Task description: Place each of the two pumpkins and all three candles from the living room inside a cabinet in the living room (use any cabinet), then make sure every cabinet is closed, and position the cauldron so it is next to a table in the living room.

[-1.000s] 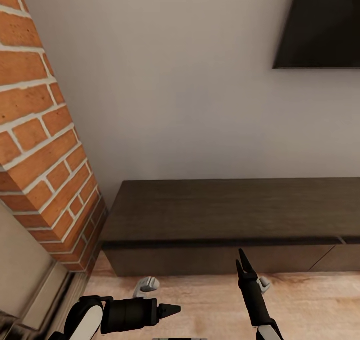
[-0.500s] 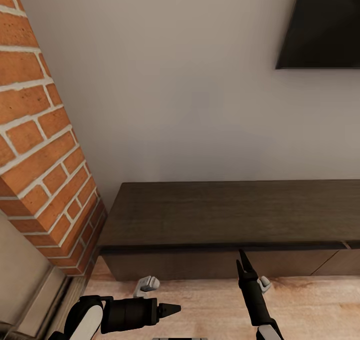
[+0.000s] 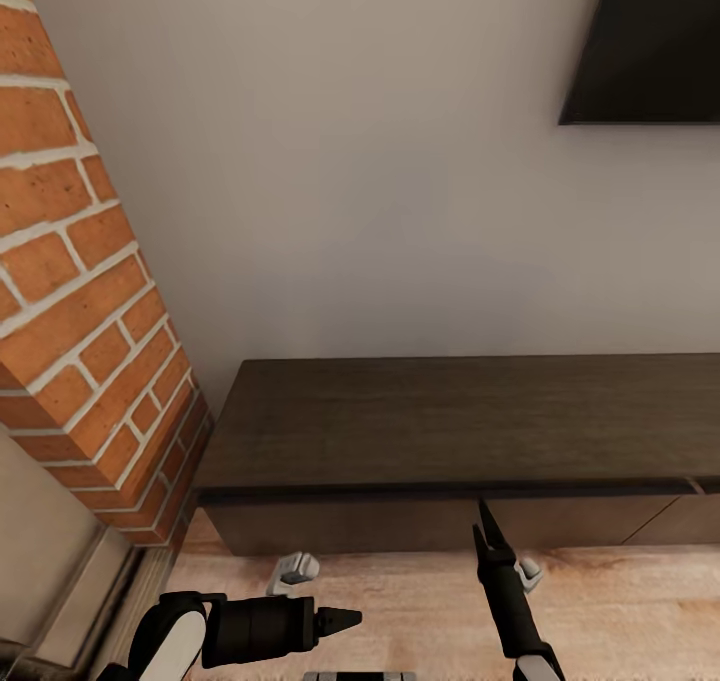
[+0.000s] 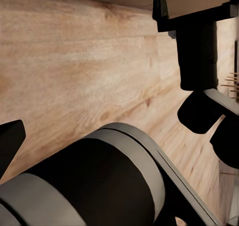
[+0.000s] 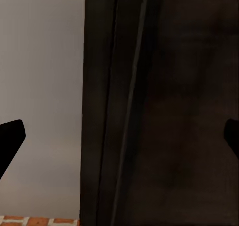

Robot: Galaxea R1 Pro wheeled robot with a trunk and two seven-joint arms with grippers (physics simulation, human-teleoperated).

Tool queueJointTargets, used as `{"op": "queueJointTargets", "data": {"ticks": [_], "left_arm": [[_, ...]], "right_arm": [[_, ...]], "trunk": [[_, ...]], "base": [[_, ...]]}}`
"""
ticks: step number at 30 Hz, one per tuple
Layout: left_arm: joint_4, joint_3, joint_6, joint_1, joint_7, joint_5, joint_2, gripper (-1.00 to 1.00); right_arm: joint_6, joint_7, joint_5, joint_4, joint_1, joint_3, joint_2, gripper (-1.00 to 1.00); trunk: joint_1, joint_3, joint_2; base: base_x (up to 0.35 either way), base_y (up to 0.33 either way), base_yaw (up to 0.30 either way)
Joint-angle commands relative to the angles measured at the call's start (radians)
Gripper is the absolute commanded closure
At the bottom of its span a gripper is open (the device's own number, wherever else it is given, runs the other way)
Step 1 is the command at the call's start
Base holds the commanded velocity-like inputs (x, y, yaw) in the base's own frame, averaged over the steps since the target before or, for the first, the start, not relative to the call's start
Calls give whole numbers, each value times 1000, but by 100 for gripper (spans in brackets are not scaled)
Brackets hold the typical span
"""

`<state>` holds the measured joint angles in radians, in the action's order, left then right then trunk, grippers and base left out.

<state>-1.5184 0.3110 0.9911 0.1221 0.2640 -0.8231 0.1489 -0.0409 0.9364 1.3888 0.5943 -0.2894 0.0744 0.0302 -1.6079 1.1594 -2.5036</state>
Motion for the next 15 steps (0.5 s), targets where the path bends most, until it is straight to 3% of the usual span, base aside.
{"op": "queueJointTargets", "data": {"ticks": [1, 15], "left_arm": [[0, 0, 1, 1, 8, 7, 1, -100], [1, 0, 2, 1, 8, 7, 0, -100]], "right_arm": [[-2, 3, 2, -2, -1, 1, 1, -100], [-5, 1, 2, -4, -1, 2, 1, -100]], "trunk": [[0, 5, -1], [-1, 9, -1]], "base": [[0, 0, 0], [27, 0, 0]]}}
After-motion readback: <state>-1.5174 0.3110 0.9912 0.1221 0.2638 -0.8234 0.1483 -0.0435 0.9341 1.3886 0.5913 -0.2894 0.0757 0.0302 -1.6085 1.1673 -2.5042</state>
